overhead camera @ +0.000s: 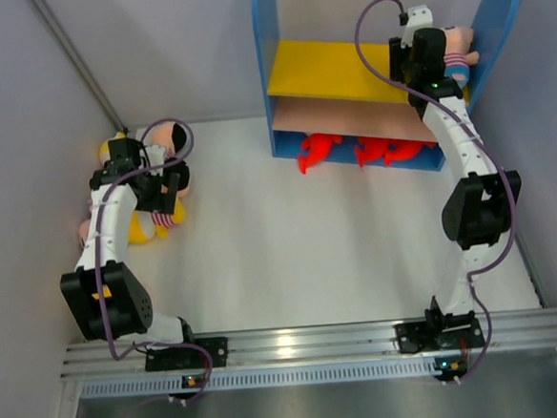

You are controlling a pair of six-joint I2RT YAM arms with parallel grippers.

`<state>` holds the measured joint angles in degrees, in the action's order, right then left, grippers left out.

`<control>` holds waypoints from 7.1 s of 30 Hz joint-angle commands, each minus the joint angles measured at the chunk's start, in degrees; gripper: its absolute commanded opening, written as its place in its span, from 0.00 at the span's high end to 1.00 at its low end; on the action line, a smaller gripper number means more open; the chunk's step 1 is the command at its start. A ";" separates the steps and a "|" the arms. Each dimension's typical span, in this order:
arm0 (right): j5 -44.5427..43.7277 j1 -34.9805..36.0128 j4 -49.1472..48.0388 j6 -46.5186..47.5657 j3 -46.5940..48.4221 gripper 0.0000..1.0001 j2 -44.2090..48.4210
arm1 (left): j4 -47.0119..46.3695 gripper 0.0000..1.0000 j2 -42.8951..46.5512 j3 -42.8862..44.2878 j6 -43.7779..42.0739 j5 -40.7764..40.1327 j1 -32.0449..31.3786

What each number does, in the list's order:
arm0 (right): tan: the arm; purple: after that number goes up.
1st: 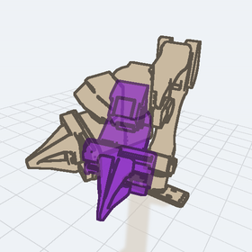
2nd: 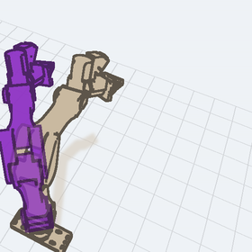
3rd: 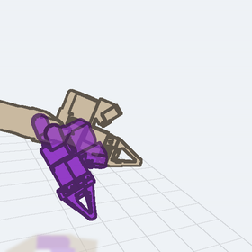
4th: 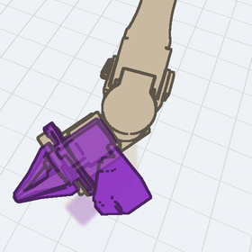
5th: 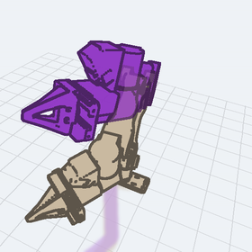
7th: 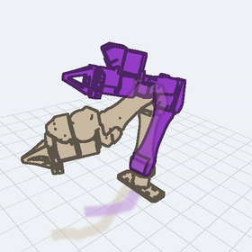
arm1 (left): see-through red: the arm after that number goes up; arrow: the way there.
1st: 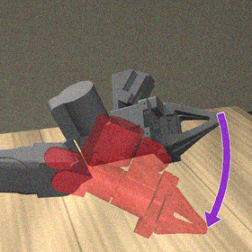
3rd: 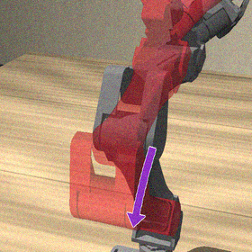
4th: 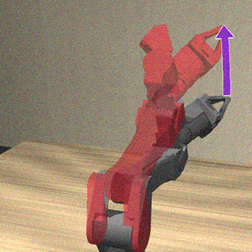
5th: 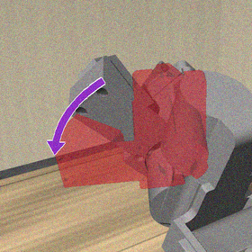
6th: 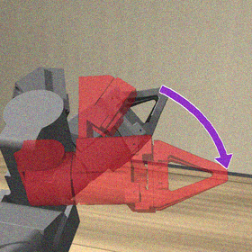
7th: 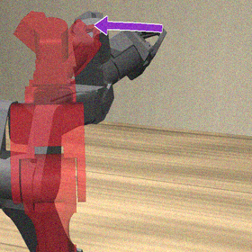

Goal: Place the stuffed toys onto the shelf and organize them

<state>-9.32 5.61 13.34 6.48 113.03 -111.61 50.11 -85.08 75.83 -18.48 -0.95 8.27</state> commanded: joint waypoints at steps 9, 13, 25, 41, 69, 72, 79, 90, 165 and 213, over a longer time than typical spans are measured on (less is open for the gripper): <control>15.19 -1.21 1.86 5.20 0.43 0.41 7.46 | -2.99 0.01 -0.61 -0.25 -3.31 -5.12 3.15; 16.70 0.72 1.42 8.97 0.17 0.36 10.09 | -3.44 0.04 -3.68 3.09 -4.98 -1.78 10.78; 15.65 6.52 0.46 15.22 -4.22 0.32 17.83 | -11.51 0.14 -13.00 7.14 -7.44 -13.80 17.74; 10.73 14.43 0.63 23.05 -7.30 0.30 19.50 | -15.74 0.58 -22.68 5.65 -8.85 -19.79 22.14; 51.23 28.40 0.19 18.83 -15.30 0.12 25.49 | -3.79 1.00 16.95 -1.91 -14.65 35.90 -4.22; 56.68 30.69 0.89 19.44 -14.51 0.13 22.86 | -1.25 1.00 18.46 0.18 -14.57 46.28 -6.34; 55.46 34.47 4.76 21.03 -11.35 0.12 17.14 | -0.63 1.00 18.90 1.07 -11.67 49.29 -7.92; 58.28 36.49 8.02 16.28 -3.61 0.50 7.02 | -0.54 1.00 19.69 -0.16 -11.31 48.07 -7.92; 13.54 0.37 -13.96 61.81 -32.97 0.70 22.31 | -0.27 0.01 16.17 0.19 -0.06 10.53 -9.50; 19.86 10.04 -8.34 57.07 -32.52 0.02 38.92 | -10.12 1.00 -36.58 28.06 -5.00 -10.15 -6.43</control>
<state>8.93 14.55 5.67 64.71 79.92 -75.79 41.39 -125.23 103.37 -25.63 -17.85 1.58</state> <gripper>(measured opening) 0.978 0.099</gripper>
